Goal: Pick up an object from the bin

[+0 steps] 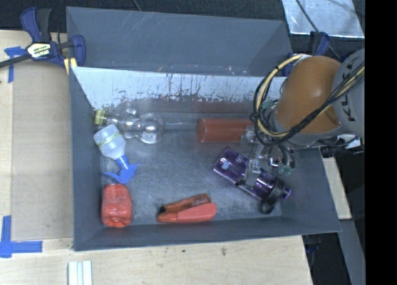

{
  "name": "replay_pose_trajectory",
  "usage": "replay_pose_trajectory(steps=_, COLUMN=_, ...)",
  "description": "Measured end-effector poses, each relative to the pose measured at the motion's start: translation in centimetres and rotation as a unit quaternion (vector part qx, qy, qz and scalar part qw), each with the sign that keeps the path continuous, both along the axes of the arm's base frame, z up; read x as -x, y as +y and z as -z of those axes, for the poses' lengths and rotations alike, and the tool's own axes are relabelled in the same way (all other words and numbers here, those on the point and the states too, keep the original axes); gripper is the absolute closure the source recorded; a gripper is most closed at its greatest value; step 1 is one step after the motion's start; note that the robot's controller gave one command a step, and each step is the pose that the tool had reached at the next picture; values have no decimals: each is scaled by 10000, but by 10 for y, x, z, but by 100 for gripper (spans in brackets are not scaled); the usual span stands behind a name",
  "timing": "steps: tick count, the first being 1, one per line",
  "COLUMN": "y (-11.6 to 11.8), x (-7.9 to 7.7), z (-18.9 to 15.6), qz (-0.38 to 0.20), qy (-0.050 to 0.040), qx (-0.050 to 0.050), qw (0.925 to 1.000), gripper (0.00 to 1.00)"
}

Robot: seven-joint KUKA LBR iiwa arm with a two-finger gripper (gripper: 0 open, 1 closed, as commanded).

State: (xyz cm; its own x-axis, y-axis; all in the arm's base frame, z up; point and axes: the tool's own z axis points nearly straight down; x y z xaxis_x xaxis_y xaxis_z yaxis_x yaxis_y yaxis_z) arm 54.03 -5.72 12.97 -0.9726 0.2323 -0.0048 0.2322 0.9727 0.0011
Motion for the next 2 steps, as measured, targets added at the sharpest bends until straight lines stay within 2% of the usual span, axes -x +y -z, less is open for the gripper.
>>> replay_pose_trajectory(steps=1, y=-13, x=1, z=56, qz=778, qy=4, qx=-2, qw=9970, gripper=0)
replay_pose_trajectory(steps=2, y=-16, x=1, z=70, qz=1238, qy=14, qx=1, qw=9923, gripper=100)
